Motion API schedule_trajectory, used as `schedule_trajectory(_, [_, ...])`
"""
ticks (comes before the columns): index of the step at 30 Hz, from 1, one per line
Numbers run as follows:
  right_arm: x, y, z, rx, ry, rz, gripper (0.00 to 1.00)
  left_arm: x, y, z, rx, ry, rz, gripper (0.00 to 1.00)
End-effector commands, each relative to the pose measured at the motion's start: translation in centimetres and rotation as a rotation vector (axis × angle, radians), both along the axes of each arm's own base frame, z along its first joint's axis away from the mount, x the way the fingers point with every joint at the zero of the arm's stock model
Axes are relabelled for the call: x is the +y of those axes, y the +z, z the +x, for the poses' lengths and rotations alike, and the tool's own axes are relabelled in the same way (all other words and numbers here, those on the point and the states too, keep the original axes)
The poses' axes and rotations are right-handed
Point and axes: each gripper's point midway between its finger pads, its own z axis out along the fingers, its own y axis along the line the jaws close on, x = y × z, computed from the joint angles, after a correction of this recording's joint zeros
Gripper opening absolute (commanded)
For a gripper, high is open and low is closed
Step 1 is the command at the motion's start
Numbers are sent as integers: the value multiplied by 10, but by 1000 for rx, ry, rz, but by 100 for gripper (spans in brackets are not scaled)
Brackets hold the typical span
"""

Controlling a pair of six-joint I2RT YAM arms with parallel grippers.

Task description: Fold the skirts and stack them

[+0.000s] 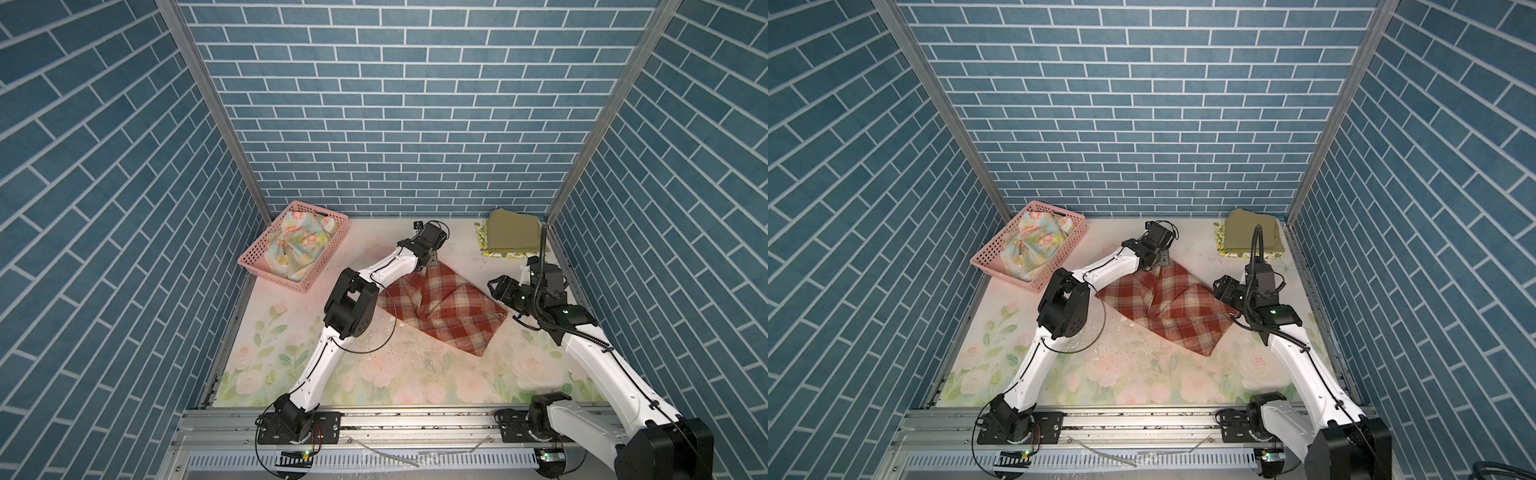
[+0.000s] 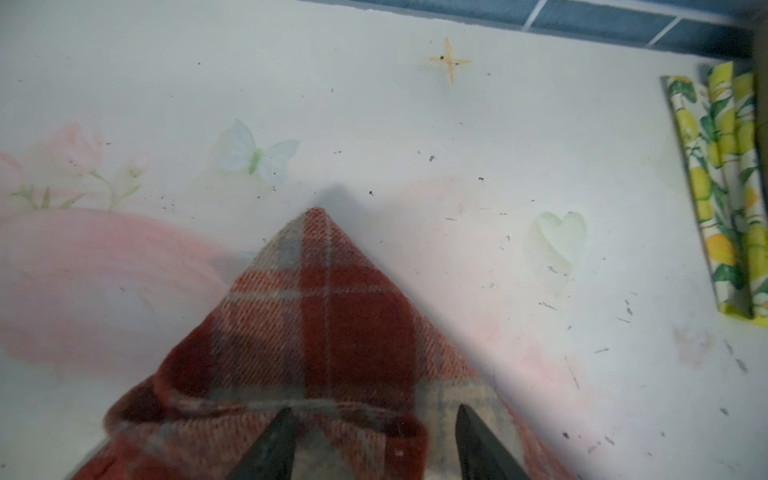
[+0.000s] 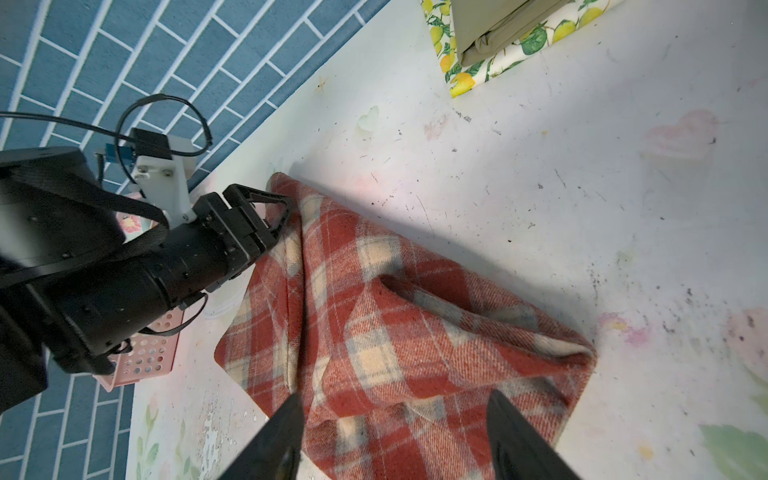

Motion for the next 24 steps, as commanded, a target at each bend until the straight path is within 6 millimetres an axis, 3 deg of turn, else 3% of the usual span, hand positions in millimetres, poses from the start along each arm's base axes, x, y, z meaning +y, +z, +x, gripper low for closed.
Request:
schedule_trajectory(1, [-1, -1, -3, 1, -8, 9, 69, 7, -29, -9, 67, -7, 101, 60])
schedule_trajectory(5, [-2, 0, -3, -6, -12, 7, 68, 12, -33, -9, 75, -4, 140, 45])
schedule_trajectory(9, [-2, -1, -1, -6, -13, 6, 68, 14, -18, -7, 43, 3, 141, 27])
schedule_trajectory(13, [-3, -3, 0, -2, -16, -1, 68, 15, 12, -4, -7, 6, 122, 24])
schedule_trajectory(17, [-5, -5, 0, -1, -17, -23, 67, 23, 43, -9, -52, 12, 110, 12])
schedule_trajectory(19, [-6, -5, 0, 1, -9, -41, 67, 32, 50, -13, -62, 22, 106, 6])
schedule_trajectory(24, [-4, -9, 0, 24, 28, -76, 67, 65, 51, -32, -49, 65, 82, 5])
